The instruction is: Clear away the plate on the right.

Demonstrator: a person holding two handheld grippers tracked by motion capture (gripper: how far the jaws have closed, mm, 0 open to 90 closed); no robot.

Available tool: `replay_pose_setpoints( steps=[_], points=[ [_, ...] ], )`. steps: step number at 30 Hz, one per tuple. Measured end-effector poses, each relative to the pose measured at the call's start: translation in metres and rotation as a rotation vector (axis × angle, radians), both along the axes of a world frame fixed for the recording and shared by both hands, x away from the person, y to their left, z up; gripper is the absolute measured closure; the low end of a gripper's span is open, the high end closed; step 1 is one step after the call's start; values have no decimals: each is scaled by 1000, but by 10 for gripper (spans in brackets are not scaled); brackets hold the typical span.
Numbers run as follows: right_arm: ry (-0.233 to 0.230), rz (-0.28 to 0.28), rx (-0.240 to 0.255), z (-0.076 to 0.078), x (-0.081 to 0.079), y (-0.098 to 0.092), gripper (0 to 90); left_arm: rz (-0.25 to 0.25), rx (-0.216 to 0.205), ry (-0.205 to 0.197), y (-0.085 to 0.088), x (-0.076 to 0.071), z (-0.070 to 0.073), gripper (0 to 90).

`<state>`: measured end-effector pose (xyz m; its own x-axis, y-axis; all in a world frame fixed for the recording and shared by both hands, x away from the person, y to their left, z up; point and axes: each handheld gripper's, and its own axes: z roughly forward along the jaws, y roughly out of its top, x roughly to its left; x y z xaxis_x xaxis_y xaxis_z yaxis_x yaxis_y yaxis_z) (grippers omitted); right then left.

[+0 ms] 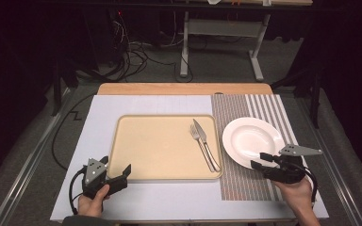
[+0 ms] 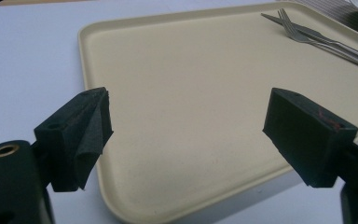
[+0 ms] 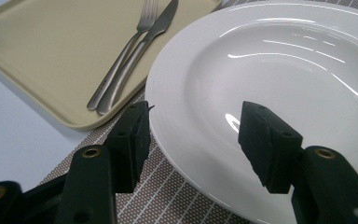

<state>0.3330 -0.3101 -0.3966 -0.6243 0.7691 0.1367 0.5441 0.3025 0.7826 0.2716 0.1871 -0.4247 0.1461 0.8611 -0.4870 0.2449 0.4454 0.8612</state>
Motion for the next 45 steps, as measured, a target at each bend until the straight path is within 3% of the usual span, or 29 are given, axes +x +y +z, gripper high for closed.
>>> replay_pose_setpoints(
  steps=[10,45],
  points=[
    [-8,-43,9,2,6,-9,450,-12,8,-1,-2,0,0,159],
    [39,-193,68,-4,36,-34,442,-7,11,11,-2,2,-2,159]
  ],
)
